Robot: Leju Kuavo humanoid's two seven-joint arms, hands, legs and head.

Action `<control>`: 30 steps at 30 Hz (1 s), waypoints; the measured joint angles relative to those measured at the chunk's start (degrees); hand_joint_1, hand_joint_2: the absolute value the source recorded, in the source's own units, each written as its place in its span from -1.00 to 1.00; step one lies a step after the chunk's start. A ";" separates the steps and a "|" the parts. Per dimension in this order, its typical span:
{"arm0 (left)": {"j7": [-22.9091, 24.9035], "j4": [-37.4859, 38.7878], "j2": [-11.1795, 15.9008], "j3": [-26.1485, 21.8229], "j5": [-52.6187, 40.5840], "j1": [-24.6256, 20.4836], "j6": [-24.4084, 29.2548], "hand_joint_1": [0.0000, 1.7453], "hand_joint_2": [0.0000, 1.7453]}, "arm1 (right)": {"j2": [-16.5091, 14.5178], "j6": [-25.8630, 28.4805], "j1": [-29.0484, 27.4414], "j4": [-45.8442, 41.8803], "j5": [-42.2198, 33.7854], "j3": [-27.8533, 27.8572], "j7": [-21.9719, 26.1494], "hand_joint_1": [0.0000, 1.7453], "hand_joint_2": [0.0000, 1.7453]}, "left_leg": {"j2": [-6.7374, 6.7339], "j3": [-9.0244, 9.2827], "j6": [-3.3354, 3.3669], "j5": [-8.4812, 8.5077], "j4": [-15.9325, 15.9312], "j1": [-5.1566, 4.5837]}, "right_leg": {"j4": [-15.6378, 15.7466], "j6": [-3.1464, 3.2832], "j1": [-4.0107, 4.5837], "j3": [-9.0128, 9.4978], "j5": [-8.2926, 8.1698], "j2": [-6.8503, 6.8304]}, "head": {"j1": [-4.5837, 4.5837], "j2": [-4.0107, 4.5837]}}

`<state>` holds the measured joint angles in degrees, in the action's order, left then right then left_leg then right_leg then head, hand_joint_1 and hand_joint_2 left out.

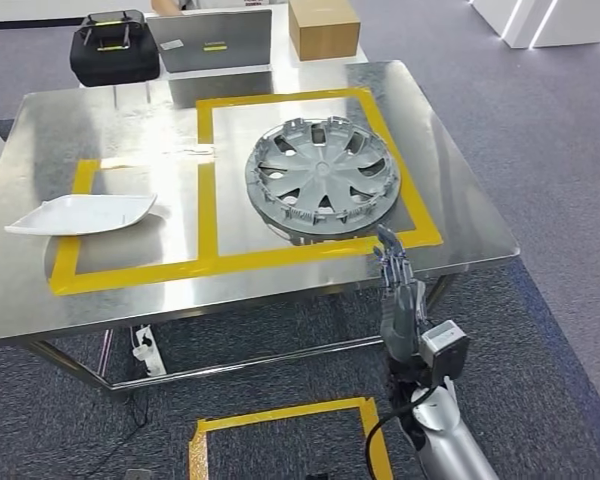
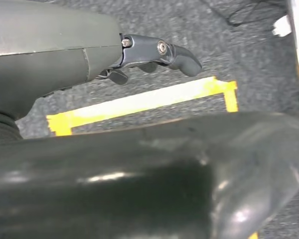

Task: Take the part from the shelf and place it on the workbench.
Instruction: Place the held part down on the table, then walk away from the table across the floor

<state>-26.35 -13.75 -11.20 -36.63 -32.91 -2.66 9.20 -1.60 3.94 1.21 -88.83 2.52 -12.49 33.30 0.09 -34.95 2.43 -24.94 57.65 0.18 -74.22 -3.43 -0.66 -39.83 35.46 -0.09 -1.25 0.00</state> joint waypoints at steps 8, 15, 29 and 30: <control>-1.41 0.00 -0.32 -2.85 2.00 0.41 0.33 -1.00 -1.00 | -1.49 -4.28 -6.23 -2.61 -3.93 3.79 -3.40 -1.00 -1.00 | 0.12 -2.49 -2.23 2.68 1.01 -0.09 | 17.77 1.59 0.12 12.58 -3.76 -0.08 | -0.10 0.00; -0.80 -0.03 -0.96 -7.19 4.00 1.70 0.33 -1.00 -1.00 | -2.69 -6.33 -14.20 9.85 0.43 10.03 -8.67 -1.00 -1.00 | 0.09 -3.96 -3.59 -9.64 16.73 0.21 | 17.60 3.24 0.23 8.38 -7.86 -0.80 | 0.28 0.00; 1.11 -0.85 -1.97 -12.98 -2.21 2.12 0.67 -1.00 -1.00 | -4.47 -1.50 -6.63 65.98 12.95 27.65 -12.57 -1.00 -1.00 | -0.61 4.19 0.52 -1.42 -2.57 -0.44 | 2.92 0.11 -0.02 1.19 0.92 -0.06 | 0.08 0.00; 1.14 -0.85 -1.97 -13.14 -2.41 2.07 0.80 -1.00 -1.00 | -4.58 -1.27 -6.04 67.77 12.59 28.43 -13.68 -1.00 -1.00 | -0.74 3.18 0.40 -0.71 -2.42 -0.44 | 1.05 -0.09 -0.09 1.63 0.55 -0.06 | 0.08 0.00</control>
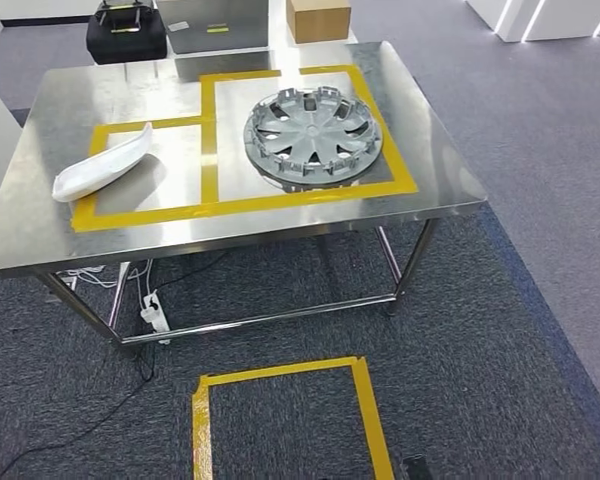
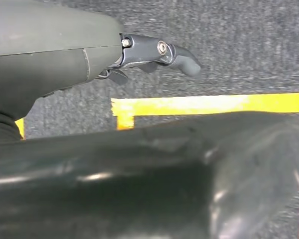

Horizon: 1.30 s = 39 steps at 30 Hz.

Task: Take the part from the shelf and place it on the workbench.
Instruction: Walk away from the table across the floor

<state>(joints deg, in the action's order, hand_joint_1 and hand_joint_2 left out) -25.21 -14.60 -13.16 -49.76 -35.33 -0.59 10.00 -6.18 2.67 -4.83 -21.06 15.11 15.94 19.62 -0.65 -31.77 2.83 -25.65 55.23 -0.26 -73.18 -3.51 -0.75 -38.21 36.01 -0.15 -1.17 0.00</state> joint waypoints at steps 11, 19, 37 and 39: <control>-0.38 0.00 0.24 -1.05 -1.87 -0.66 0.50 -1.00 -1.00 | -1.78 0.36 3.20 7.00 -0.18 3.83 -5.62 -1.00 -1.00 | 0.07 -6.59 -3.25 -0.24 6.07 0.47 | 17.92 2.67 -0.28 12.71 -4.38 -0.39 | 0.05 0.00; -0.36 0.00 0.31 -1.29 -1.89 -0.81 0.51 -1.00 -1.00 | -2.01 0.36 3.60 7.90 -0.13 4.34 -5.69 -1.00 -1.00 | 0.41 1.97 -2.57 -4.23 9.01 0.34 | 16.29 3.01 0.45 5.67 -9.51 -0.71 | 0.20 0.00; -0.08 0.00 -0.26 -1.38 -4.13 -1.61 1.10 -1.00 -1.00 | -2.15 1.08 4.51 8.57 3.44 4.76 -8.74 -1.00 -1.00 | -4.65 -3.03 -1.52 1.72 2.43 -0.32 | 17.10 0.50 0.18 13.62 -3.87 -4.30 | -0.36 0.00; 0.23 0.00 -0.27 -1.37 -4.65 -1.77 1.09 -1.00 -1.00 | -2.15 2.26 4.64 8.63 5.30 4.39 -9.60 -1.00 -1.00 | -5.30 -3.19 -2.21 1.89 2.85 -0.13 | 17.98 1.71 0.22 13.21 -3.49 -3.37 | -0.34 0.00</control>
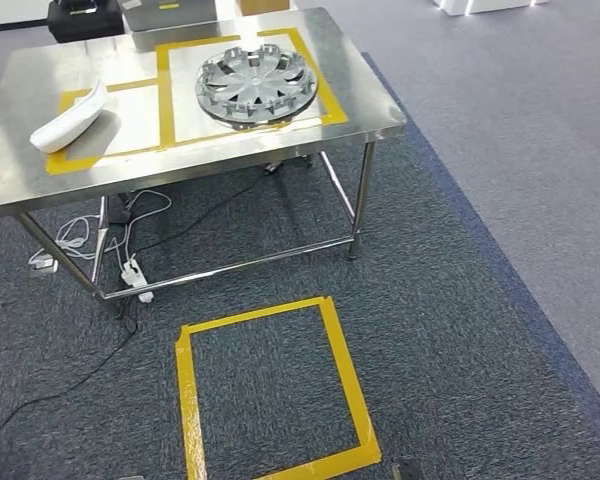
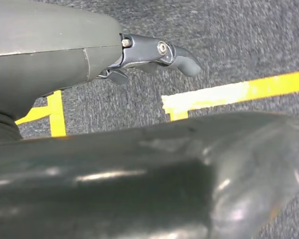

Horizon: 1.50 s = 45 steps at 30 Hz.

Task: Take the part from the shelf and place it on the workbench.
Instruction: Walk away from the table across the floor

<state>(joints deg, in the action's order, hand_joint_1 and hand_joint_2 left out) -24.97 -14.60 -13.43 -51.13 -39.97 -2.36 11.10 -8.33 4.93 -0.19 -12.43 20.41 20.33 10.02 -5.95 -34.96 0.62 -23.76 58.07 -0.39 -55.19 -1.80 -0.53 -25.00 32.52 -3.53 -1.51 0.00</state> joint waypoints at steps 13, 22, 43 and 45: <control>0.56 0.02 0.23 -0.02 -1.03 0.57 -0.09 -1.00 -1.00 | -0.45 3.44 0.34 0.34 0.80 -0.56 -5.30 -1.00 -1.00 | 9.96 4.36 1.46 -2.76 1.18 0.22 | -0.70 0.95 0.20 -2.54 -2.88 8.38 | 0.07 0.00; 0.58 0.04 0.13 -0.03 -1.19 0.10 -0.10 -1.00 -1.00 | -0.64 3.55 0.43 0.38 0.68 -0.57 -5.53 -1.00 -1.00 | 3.87 5.53 2.11 -2.86 -3.28 0.51 | -16.38 -1.94 -0.45 -12.40 3.17 3.87 | -0.56 0.00; 0.72 0.07 0.46 -0.47 -1.90 0.04 -0.88 -1.00 -1.00 | -1.32 6.05 0.36 0.38 -1.21 1.50 -9.18 -1.00 -1.00 | 10.35 5.87 0.54 -5.46 0.33 0.84 | -2.53 0.55 -0.21 -7.96 -6.15 9.86 | -0.43 0.00; 0.85 0.08 0.50 -0.60 -2.00 -0.01 -0.94 -1.00 -1.00 | -1.50 6.44 0.30 0.38 -1.51 2.13 -9.70 -1.00 -1.00 | 10.27 5.98 0.55 -5.51 -0.59 0.78 | -2.47 -0.28 -0.45 -8.74 -6.68 11.14 | -0.40 0.00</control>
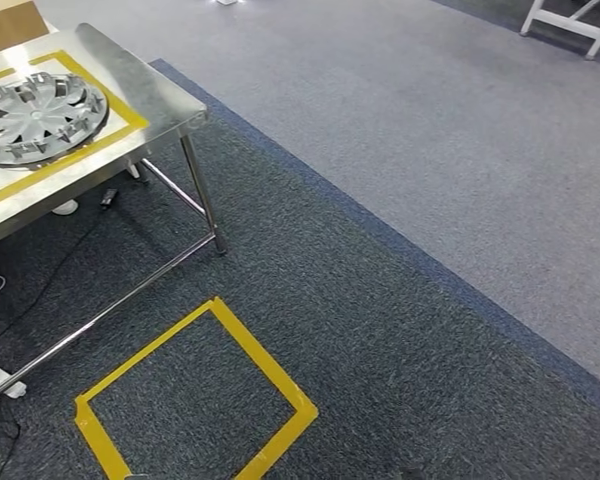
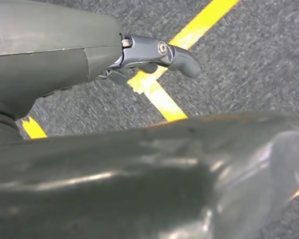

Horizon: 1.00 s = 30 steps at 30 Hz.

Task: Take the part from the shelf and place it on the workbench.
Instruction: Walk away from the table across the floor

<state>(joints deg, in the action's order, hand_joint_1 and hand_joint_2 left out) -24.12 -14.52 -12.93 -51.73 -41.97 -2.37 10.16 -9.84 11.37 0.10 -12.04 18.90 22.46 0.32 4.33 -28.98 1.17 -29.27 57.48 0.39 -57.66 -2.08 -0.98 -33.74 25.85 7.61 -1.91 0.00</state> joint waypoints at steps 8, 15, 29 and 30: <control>0.39 0.01 0.01 -0.36 -0.46 0.13 -0.04 -1.00 -1.00 | -0.13 2.26 -0.13 -0.02 2.47 1.15 -1.04 -1.00 -1.00 | -7.07 -0.65 0.93 1.02 -0.78 -0.12 | -16.04 -1.51 0.22 -7.26 7.96 -7.42 | -0.79 0.00; 0.40 0.02 -0.02 -0.61 -0.54 -0.28 -0.04 -1.00 -1.00 | -0.17 2.51 -0.09 -0.09 2.78 1.15 -1.11 -1.00 -1.00 | -11.45 -0.23 -0.18 0.73 -0.47 -0.89 | 0.65 0.25 0.88 2.69 2.27 -11.78 | -0.64 0.00; 1.35 0.06 0.36 -0.93 -1.58 0.23 0.55 -1.00 -1.00 | -1.08 2.67 -0.02 -0.14 1.81 2.36 -1.74 -1.00 -1.00 | 0.26 -0.58 -1.18 0.19 0.77 0.45 | -0.04 0.92 0.44 0.78 0.52 -1.22 | -0.34 0.00; 1.37 0.06 0.36 -0.97 -1.70 0.29 0.55 -1.00 -1.00 | -1.12 2.69 -0.01 -0.17 1.73 2.54 -1.74 -1.00 -1.00 | 0.06 -0.62 -1.07 0.09 0.50 0.34 | -0.10 0.50 0.37 0.38 0.32 -0.60 | -0.35 0.00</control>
<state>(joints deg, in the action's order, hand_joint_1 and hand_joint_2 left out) -22.75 -14.47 -12.57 -52.70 -43.67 -2.07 10.71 -10.96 14.06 0.09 -12.21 20.63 25.00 -1.42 4.39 -29.60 0.10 -29.18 57.98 0.73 -57.76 -1.57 -0.61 -33.37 26.17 7.01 -2.26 0.00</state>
